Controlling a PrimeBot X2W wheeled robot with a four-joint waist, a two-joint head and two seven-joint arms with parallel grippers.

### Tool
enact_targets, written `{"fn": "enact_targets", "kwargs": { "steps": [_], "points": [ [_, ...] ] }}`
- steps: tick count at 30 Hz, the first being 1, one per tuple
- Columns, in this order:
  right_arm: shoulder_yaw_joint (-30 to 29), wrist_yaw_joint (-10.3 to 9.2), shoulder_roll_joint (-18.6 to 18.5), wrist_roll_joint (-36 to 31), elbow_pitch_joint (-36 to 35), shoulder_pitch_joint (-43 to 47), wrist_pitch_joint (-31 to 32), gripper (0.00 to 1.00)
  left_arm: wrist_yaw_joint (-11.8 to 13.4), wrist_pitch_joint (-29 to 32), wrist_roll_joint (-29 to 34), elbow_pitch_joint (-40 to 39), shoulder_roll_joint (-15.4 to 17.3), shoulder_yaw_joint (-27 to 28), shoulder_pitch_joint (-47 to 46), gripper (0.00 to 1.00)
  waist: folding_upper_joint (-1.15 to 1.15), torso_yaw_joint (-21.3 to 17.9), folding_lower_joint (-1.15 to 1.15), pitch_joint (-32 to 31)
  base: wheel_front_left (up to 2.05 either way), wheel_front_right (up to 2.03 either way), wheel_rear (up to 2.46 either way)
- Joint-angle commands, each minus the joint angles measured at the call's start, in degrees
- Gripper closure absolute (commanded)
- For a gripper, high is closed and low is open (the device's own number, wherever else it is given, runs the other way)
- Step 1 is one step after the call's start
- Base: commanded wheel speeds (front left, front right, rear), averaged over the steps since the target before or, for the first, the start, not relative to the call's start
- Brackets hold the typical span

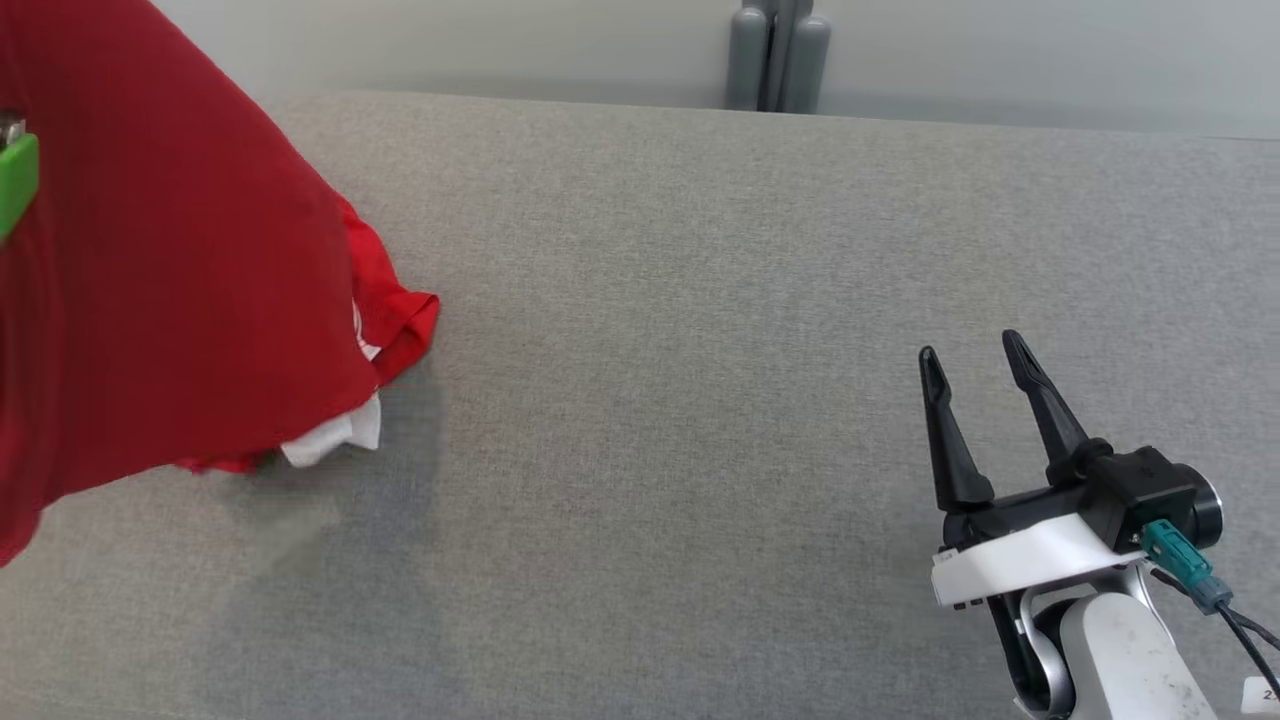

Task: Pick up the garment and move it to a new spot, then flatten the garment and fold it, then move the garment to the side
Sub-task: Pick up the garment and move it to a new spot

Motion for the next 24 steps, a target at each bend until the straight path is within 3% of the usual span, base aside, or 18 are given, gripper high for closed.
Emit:
{"fn": "enact_targets", "kwargs": {
  "steps": [1,10,24],
  "points": [
    [-0.4,-0.08,-0.2,0.3,-0.1,0.4,-0.2,0.00,-0.6,0.1,0.4,-0.9,-0.7,0.2,1.2,1.00,0.00,-2.4,0.00,-1.3,0.00,0.00,0.00],
    [-2.2,-0.08,-0.2,0.4,-0.6,0.0,-0.2,0.00,-3.8,0.1,0.7,-5.3,-4.5,-1.5,1.3,1.00,0.00,-8.7,0.00,-0.7,0.00,0.00,0.00],
    [-3.8,-0.08,-0.1,3.5,-1.2,-2.2,-0.2,0.00,-7.5,0.0,1.6,-3.4,-10.3,-10.8,-2.1,1.00,0.00,-22.7,0.00,4.1,0.00,0.00,0.00]
  ]
}}
